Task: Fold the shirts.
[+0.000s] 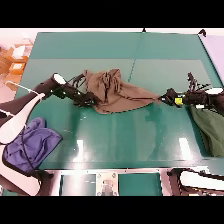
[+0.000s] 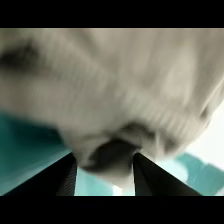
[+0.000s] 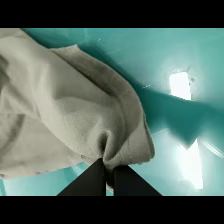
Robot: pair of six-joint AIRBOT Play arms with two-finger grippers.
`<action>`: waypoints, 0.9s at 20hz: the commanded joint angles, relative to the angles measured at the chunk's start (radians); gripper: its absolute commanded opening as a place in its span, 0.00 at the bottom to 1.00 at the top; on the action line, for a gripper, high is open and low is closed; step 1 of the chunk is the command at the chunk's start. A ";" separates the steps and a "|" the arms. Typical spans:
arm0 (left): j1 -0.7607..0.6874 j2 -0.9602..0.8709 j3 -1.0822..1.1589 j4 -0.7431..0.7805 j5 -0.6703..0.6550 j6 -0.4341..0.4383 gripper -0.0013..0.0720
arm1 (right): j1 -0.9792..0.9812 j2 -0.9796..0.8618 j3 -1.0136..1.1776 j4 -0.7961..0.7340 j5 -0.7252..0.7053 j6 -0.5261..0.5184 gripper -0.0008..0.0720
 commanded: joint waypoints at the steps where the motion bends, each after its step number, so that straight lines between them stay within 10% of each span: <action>1: -0.008 -0.002 -0.014 -0.101 0.104 0.072 0.34 | 0.000 0.000 0.001 0.003 0.022 0.002 0.03; 2: -0.007 -0.002 -0.014 -0.116 0.092 0.104 0.06 | 0.000 0.000 0.001 0.005 0.026 0.003 0.03; 11: 0.034 0.234 0.566 0.052 -0.336 -0.008 0.06 | -0.088 0.151 0.510 0.163 0.319 0.092 0.03; 18: 0.034 0.629 0.966 0.154 -0.155 -0.039 0.06 | -0.225 0.408 1.089 0.185 0.206 0.129 0.03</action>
